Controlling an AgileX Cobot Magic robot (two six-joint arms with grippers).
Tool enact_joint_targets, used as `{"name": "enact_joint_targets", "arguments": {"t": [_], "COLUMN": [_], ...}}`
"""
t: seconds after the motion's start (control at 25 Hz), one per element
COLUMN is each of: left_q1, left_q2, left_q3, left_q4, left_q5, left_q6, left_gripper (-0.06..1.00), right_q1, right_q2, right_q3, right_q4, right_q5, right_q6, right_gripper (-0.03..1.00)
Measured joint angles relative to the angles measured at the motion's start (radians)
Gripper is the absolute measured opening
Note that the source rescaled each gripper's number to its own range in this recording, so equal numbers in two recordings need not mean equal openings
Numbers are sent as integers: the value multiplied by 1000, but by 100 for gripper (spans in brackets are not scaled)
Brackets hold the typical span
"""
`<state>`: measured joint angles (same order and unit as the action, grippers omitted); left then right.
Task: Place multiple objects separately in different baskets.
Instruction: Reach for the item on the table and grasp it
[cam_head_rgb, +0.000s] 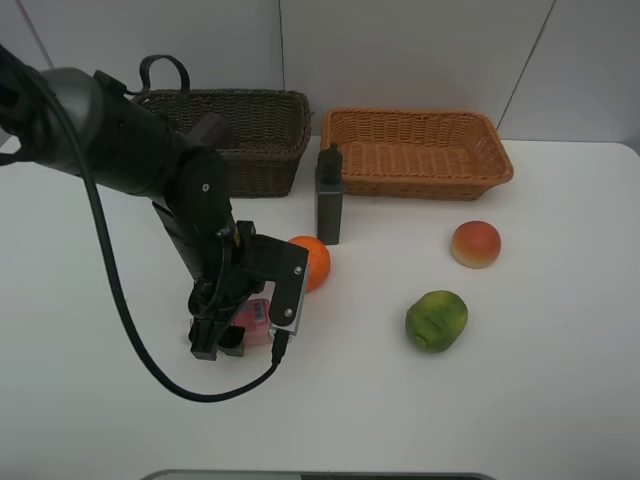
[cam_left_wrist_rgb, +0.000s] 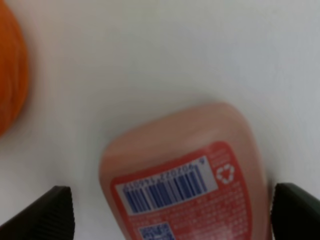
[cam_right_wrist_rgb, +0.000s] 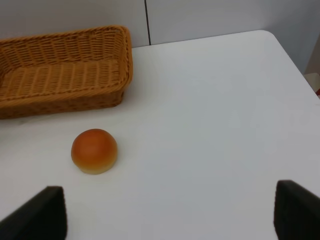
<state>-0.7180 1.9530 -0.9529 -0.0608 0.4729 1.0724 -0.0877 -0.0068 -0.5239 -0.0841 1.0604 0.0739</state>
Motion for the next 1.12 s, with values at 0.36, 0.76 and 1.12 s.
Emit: {"name": "enact_joint_targets", "arguments": {"t": [0.36, 0.76, 1.12], "left_q1": [3, 9, 9], "left_q2": [10, 10, 10], "left_q3": [0, 0, 0], "left_q4": [-1, -3, -4], "left_q5": [-12, -12, -12], "left_q6": [-23, -23, -27], "left_gripper": [100, 100, 100], "right_q1": [0, 0, 0], "right_q2": [0, 0, 0], "right_q3": [0, 0, 0], "right_q4": [0, 0, 0], "right_q5": [0, 0, 0], "right_q6": [0, 0, 0], "right_gripper": [86, 86, 86]}}
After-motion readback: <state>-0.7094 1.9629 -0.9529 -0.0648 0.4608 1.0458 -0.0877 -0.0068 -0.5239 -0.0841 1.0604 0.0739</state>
